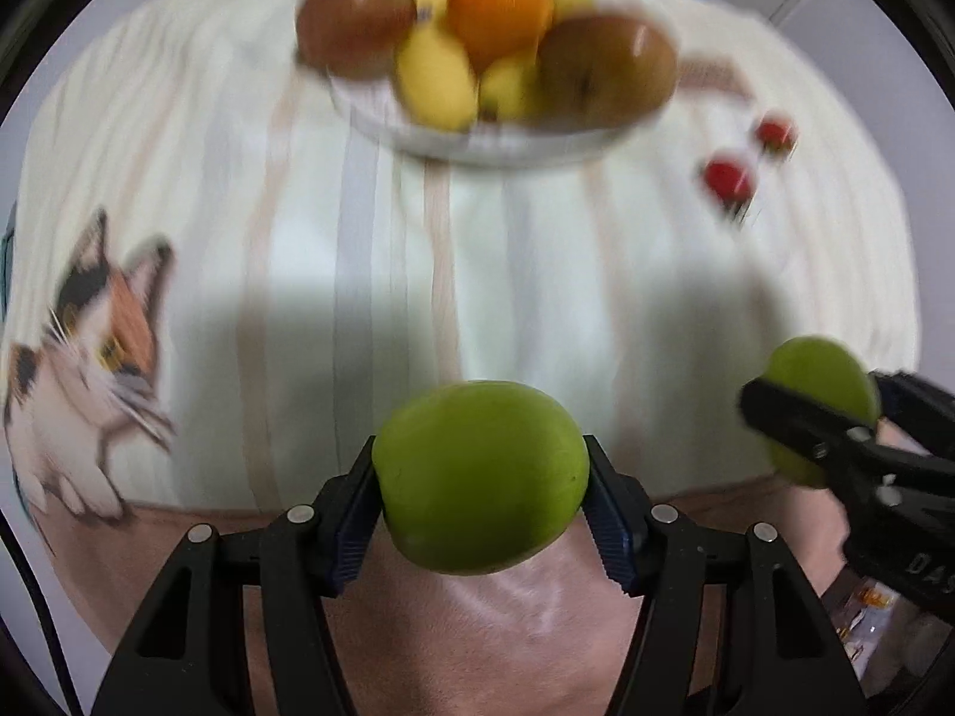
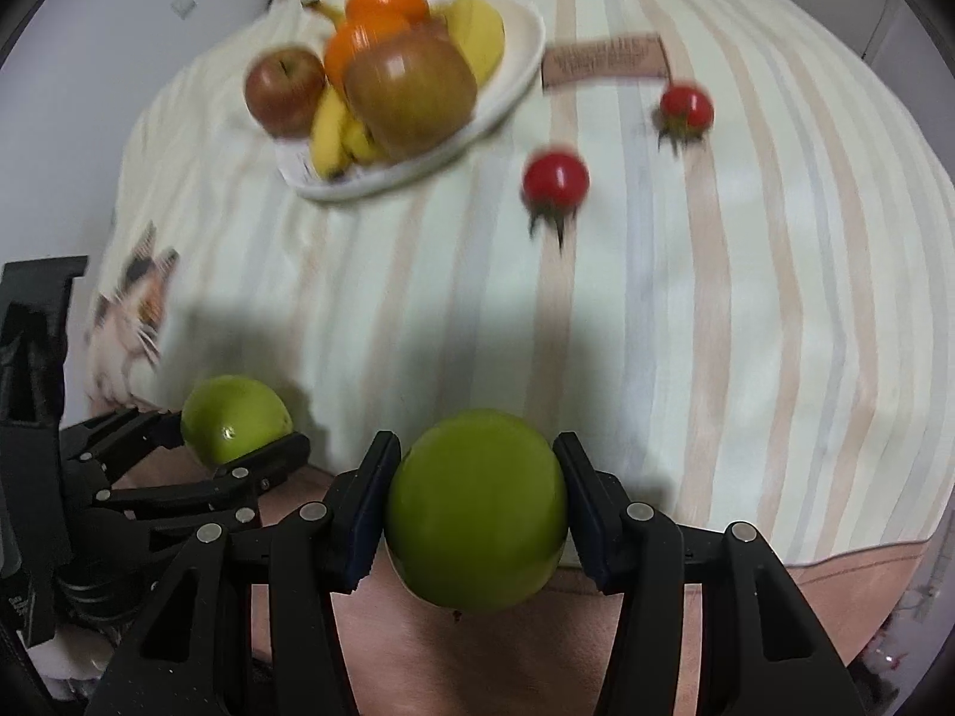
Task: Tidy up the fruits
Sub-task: 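Carry both green apples to the plate and set the right tool's apple on it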
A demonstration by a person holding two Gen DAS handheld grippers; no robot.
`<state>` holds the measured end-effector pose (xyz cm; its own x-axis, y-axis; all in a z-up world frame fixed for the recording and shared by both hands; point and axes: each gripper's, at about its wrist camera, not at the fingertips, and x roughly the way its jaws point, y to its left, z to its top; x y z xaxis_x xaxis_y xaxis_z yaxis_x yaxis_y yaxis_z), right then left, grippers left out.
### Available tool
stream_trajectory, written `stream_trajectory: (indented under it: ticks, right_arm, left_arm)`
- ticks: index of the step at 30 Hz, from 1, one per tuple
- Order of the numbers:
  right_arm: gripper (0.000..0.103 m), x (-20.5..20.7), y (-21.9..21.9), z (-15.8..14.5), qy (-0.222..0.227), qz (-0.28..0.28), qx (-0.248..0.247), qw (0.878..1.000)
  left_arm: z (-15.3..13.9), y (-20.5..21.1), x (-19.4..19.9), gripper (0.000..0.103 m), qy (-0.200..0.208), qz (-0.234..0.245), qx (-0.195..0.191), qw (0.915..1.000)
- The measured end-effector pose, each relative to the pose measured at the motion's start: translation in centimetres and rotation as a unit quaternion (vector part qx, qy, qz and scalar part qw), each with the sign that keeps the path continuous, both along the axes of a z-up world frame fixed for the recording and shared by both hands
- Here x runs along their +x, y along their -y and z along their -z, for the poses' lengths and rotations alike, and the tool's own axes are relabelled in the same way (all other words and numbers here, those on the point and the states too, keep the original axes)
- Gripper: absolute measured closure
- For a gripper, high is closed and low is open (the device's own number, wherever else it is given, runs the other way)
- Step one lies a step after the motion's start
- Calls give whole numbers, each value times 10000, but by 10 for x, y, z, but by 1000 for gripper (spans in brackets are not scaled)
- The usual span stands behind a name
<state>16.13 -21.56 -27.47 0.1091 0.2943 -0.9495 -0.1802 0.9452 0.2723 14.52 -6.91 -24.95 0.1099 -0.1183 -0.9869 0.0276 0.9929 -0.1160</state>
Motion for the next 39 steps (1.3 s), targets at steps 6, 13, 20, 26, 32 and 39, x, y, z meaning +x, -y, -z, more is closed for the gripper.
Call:
stream_trajectory:
  ticks: [6, 13, 20, 26, 32, 39]
  right_arm:
    - [47, 63, 4, -51, 370, 157, 579, 9975]
    - [47, 172, -1, -67, 417, 316, 921, 9944]
    - [47, 244, -22, -33, 44, 322, 1004, 9944]
    - [47, 267, -50, -4, -134, 0, 756, 9971]
    - [47, 277, -62, 13, -205, -72, 657, 9976]
    - [41, 281, -63, 10, -222, -42, 570, 9981]
  left_arm:
    - [-48, -4, 48, 44, 786, 67, 154, 9968]
    - [-26, -27, 111, 44, 1020, 6, 381, 9941]
    - [10, -29, 140, 44, 843, -163, 287, 9959]
    - [20, -27, 153, 43, 779, -186, 245, 9965]
    - [35, -34, 169, 43, 689, -279, 236, 9970]
    - [44, -37, 181, 42, 521, -336, 322, 9976]
